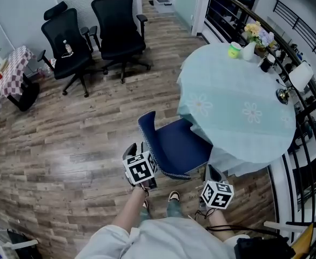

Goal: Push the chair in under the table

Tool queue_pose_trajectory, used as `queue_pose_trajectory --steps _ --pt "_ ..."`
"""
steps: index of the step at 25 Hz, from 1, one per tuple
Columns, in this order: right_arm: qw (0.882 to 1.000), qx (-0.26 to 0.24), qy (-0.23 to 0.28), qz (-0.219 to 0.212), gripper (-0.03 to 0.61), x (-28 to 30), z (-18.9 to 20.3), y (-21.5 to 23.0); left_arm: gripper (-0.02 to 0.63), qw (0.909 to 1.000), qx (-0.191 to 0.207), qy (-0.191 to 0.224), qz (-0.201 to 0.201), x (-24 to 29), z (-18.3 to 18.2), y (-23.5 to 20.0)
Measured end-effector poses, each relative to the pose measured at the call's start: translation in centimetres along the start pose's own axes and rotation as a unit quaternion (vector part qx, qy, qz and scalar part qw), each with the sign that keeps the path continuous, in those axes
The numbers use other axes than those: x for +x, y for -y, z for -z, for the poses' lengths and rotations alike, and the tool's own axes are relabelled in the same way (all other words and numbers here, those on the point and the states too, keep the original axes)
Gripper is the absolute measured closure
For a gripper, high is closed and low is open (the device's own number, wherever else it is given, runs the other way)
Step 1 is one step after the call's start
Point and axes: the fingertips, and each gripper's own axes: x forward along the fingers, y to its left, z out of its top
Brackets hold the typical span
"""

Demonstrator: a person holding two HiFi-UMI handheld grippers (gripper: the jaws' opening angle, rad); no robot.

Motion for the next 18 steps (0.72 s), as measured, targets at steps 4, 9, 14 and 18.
queue_pose_trajectory --steps 4,9,14,18 --pt "1.0 0.001 0.015 -0.008 0.561 -0.3 -0.4 -2.2 0.488 0.9997 0.01 0.019 0.015 -2.2 -1.2 -0.8" --pt "0.999 -0.006 0.033 -0.015 0.561 -0.9 -1.1 -4.6 0.491 0.9972 0.038 0.048 0.044 -4.9 -2.4 -0.3" --pt "0.999 -0.008 0.049 -0.019 0.561 -1.4 -1.4 -7.2 0.537 0.992 0.058 0.066 0.09 -7.2 -3.0 0.6" --pt "0.998 -0.007 0.057 -0.022 0.561 -2.0 -1.2 -9.4 0.571 0.9875 0.085 0.071 0.112 -8.5 -2.8 0.9"
